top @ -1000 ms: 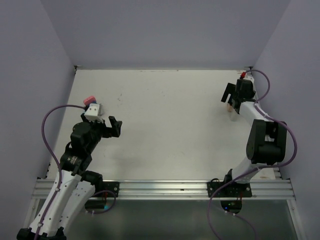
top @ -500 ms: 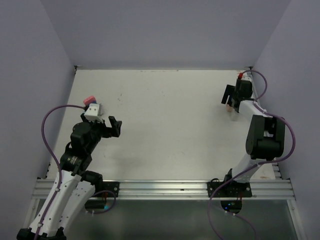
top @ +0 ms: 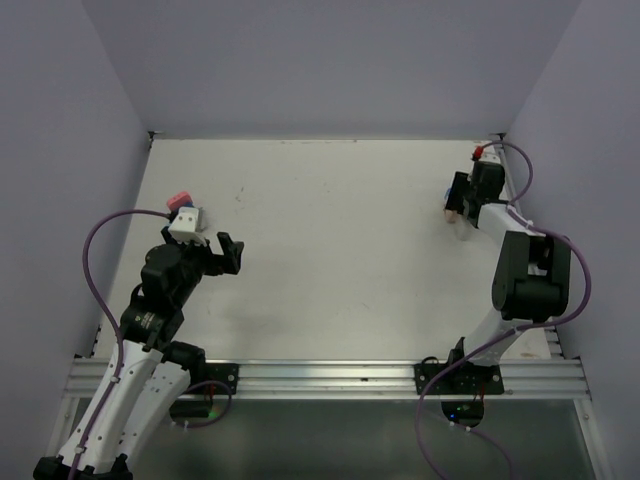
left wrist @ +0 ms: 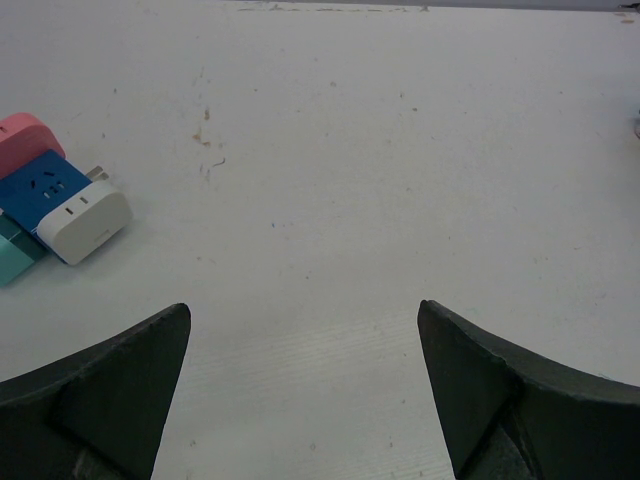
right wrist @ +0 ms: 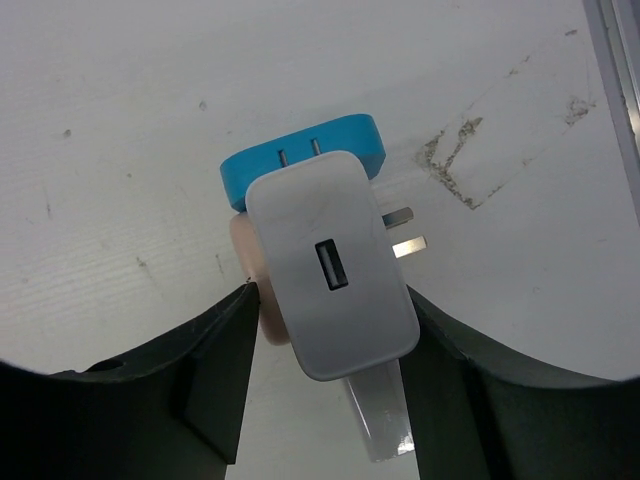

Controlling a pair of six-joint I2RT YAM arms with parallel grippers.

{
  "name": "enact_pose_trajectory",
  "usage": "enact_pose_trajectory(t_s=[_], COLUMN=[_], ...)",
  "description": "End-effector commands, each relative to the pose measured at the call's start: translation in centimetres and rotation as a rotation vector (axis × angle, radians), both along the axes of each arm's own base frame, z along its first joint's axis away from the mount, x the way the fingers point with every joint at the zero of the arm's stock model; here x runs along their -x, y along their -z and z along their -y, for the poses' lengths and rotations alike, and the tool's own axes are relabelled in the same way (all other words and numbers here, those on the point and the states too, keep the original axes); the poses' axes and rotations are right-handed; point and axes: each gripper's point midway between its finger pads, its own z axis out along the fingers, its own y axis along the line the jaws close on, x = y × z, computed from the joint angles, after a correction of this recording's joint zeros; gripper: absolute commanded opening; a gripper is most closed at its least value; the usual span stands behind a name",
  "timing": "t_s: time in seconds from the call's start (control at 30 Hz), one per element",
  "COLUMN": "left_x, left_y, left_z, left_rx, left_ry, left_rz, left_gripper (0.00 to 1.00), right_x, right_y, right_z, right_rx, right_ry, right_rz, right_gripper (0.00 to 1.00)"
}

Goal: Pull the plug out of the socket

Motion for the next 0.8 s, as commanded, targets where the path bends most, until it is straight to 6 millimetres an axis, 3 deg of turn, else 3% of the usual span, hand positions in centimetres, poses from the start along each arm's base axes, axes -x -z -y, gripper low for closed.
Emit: enact_pose_trajectory(t_s=[0.0,0.13,0.3,0.4,0.47,0.63,0.77], left_x=[-0.5,-0.4,-0.4,-0.5,-0.5,-0.5,-0.5], left_y=[-1.6,-1.6,-1.6,-1.5,-1.5,-1.3,-1.2], left_z=[0.1,0.1,0.2,0.2,0.2,0.2,0.3], left_rx=[0.001,0.001,0.002,0.003,0.001,0.0,-0.001], left_ry=[0.003,0.001,0.006,0.007,0.009,0.007,0.01], left_rz=[0.067,0.069,0.067,0.064,0.061,0.052,0.049], left_gripper=[1.0,1.0,1.0,1.0,1.0,1.0,1.0], right_x=[0.0,0.8,2.9,4.2,5.1,6.6,8.9], right_y=[-1.3,-1.3,0.2,0.7,0.8,0.4,-0.6], right_z=[-2.5,-5.2,-8.8,-12.2,-14.7,-17.5,-20.4], right_rx=[-0.072,-0.127,-0.151,-0.108,-0.117,-0.202,-0.217], right_ry=[-0.102,-0.208,-0.343,-0.459,-0.527,-0.572,-0.634], right_rz=[0.052,0.052,-0.023,-0.06,-0.068,-0.039,-0.027], right_gripper=[0.59,0.57,0.59,0.61,0.61,0.61,0.6])
